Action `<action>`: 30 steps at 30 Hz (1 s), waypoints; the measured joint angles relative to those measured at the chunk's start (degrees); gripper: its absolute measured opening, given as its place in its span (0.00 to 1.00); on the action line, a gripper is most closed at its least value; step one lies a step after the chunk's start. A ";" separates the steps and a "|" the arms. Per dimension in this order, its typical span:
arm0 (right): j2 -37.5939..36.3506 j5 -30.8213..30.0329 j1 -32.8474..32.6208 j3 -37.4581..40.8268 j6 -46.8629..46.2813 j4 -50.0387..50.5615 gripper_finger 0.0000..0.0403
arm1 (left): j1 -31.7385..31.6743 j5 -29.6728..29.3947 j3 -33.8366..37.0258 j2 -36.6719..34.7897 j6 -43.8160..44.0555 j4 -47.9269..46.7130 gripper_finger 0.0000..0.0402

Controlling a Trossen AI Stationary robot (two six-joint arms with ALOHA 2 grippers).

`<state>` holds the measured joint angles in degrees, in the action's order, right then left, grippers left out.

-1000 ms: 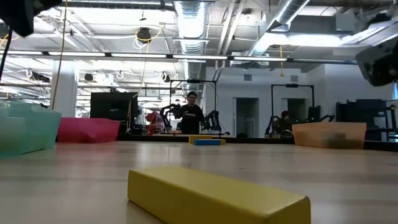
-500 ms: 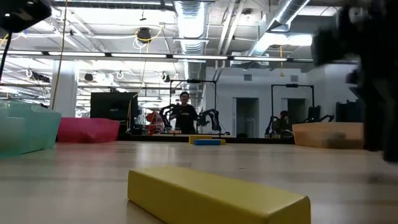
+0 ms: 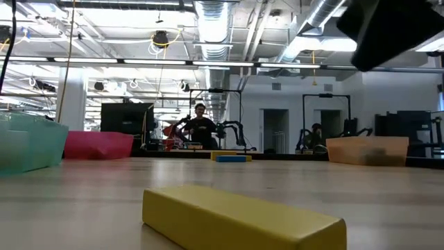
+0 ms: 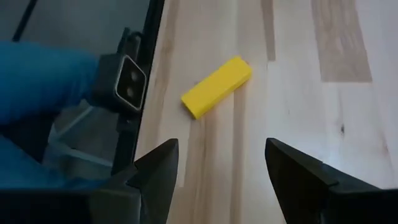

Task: Sort blocks
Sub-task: Put the red block into the red bin

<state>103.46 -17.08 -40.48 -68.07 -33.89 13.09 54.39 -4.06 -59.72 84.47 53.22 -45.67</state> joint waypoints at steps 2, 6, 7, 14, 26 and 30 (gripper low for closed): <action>0.10 0.00 0.08 0.00 0.66 -0.68 0.63 | 1.28 1.99 -0.01 0.00 3.08 -2.81 0.60; 0.13 -0.02 0.47 0.00 1.43 -2.21 0.63 | 3.66 4.70 -0.01 0.00 7.76 -6.39 0.60; 0.13 -0.02 0.56 0.00 1.68 -2.33 0.63 | 4.22 4.93 -0.02 0.00 8.74 -7.07 0.60; 0.16 -0.07 0.56 0.00 4.45 -3.88 0.63 | 6.19 5.11 3.13 0.00 13.77 -5.49 0.60; 0.16 -0.15 0.56 0.00 4.61 -4.14 0.63 | 5.51 4.83 10.37 0.00 17.99 -1.75 0.60; 0.16 -0.54 0.56 0.00 4.74 -4.15 0.63 | 5.21 2.34 12.18 0.00 17.94 -0.10 0.60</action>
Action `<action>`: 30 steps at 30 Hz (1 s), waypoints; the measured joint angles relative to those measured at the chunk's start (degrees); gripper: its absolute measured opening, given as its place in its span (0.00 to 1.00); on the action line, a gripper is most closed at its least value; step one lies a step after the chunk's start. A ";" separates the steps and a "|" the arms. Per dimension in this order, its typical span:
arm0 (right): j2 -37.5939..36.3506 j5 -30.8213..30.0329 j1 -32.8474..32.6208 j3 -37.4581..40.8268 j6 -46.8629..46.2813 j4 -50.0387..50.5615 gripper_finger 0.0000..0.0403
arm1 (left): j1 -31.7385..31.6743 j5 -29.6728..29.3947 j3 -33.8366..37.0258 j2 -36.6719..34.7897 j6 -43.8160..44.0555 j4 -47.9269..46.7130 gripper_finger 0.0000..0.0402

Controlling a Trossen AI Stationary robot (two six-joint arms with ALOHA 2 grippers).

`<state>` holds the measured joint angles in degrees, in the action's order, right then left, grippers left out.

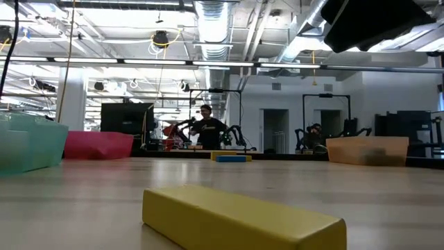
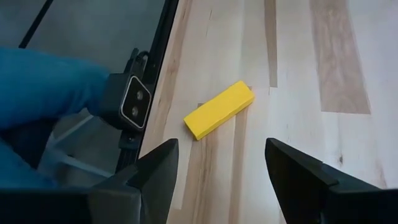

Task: Sort blocks
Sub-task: Put the red block into the red bin

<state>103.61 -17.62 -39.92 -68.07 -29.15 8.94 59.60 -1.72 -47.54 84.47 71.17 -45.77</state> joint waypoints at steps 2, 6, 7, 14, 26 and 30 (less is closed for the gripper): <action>0.00 -0.34 0.00 0.00 0.53 -0.26 0.63 | -0.19 -0.54 1.08 0.00 -0.03 2.37 0.60; 0.00 -0.40 0.00 0.00 0.57 -0.36 0.63 | -0.76 -2.30 3.16 0.00 -0.14 6.72 0.60; 0.00 -0.40 -0.01 0.00 0.59 -0.40 0.63 | -0.89 -2.90 3.48 0.00 -0.14 7.46 0.60; 0.00 -0.51 0.00 0.00 0.73 -0.43 0.63 | -2.40 -4.53 3.80 0.00 -3.01 9.24 0.52; 0.00 -0.51 -0.20 0.00 0.72 -0.45 0.63 | -2.98 -0.82 3.84 0.00 -6.75 10.92 0.42; 0.00 -0.51 -0.20 0.00 0.73 -0.43 0.63 | -2.98 -0.62 3.84 0.00 -6.15 11.12 0.51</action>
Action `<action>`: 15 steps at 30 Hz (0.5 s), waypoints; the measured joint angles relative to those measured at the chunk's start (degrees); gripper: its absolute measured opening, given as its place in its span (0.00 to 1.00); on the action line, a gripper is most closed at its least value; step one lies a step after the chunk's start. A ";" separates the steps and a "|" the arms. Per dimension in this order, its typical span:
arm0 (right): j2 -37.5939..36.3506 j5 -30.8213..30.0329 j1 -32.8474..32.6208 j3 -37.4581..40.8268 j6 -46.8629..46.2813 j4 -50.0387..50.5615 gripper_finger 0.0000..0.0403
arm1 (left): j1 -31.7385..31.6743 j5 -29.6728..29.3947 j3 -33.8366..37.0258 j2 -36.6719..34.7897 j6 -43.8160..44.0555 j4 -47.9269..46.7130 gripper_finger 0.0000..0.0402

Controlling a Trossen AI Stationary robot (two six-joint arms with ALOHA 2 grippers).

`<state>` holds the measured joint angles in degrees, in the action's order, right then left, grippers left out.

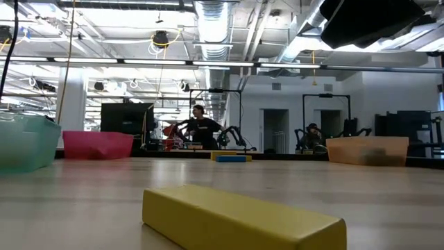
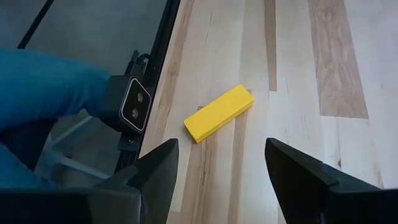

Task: Sort blocks
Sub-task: Put the red block into the red bin

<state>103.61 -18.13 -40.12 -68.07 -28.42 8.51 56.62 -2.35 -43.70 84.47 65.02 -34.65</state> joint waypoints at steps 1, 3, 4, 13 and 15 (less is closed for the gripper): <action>0.00 0.00 0.00 0.00 0.02 0.00 0.63 | 0.00 0.04 0.00 0.00 0.05 0.01 0.54; 0.00 0.00 0.00 0.00 0.00 0.00 0.63 | 0.00 0.81 0.00 0.00 0.45 -0.05 0.58; 0.00 0.00 0.00 0.00 0.00 0.00 0.63 | 0.00 1.26 0.00 0.00 0.62 -0.11 0.59; 0.00 0.00 0.00 0.00 0.00 -0.01 0.63 | 0.02 3.56 0.00 0.00 1.85 -2.33 0.57; 0.00 0.00 0.00 0.00 0.00 0.00 0.63 | 0.02 4.34 0.00 0.00 1.87 -3.00 0.54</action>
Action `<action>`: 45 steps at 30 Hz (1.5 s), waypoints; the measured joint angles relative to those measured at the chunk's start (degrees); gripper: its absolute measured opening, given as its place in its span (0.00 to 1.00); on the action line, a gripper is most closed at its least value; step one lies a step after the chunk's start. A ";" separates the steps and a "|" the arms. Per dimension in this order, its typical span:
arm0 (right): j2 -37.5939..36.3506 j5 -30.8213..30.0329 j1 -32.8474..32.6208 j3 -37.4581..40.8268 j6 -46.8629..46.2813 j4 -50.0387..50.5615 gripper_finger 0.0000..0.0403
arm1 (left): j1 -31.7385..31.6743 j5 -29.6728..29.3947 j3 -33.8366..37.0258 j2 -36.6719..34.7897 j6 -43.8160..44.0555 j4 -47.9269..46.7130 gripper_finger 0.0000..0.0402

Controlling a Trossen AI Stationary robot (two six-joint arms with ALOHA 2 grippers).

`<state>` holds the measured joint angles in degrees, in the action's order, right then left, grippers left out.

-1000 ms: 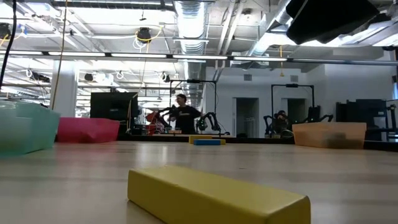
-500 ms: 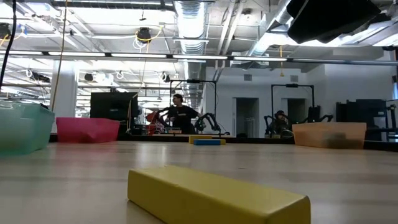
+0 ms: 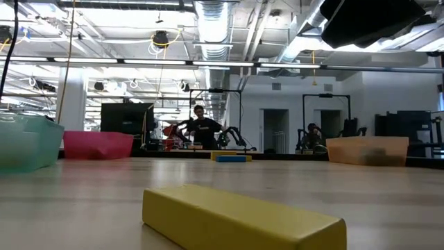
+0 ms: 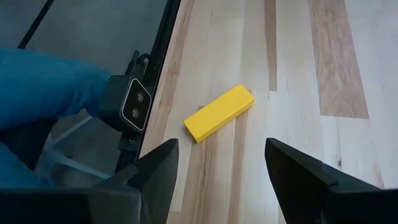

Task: Sort blocks
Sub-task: Put the red block into the red bin

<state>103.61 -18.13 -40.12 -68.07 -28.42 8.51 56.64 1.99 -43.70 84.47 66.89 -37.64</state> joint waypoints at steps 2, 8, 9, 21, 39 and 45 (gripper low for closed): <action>0.00 0.00 0.00 0.00 -0.02 -0.02 0.63 | 0.00 0.83 0.00 0.00 -0.03 -0.61 0.51; 0.00 0.02 0.00 0.00 0.00 -0.01 0.63 | 0.00 0.51 0.00 0.00 -0.20 -0.38 0.42; 0.00 0.02 0.00 0.00 0.00 -0.02 0.63 | 0.00 0.16 0.00 0.00 -0.20 -0.08 0.40; 0.00 0.02 0.13 0.00 1.51 -1.59 0.63 | -3.46 -6.39 -0.03 0.00 -8.59 9.29 0.32; 0.00 -0.26 1.64 0.00 3.02 -1.62 0.63 | -20.40 -31.53 -17.03 0.00 -40.28 -5.79 0.32; 0.00 -1.60 1.68 0.00 3.06 -1.22 0.63 | -30.84 -39.79 -21.36 -1.15 -48.71 -11.47 0.32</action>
<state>103.61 -19.73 -38.44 -68.07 -25.36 7.29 25.80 -37.80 -65.07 83.32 18.18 -49.12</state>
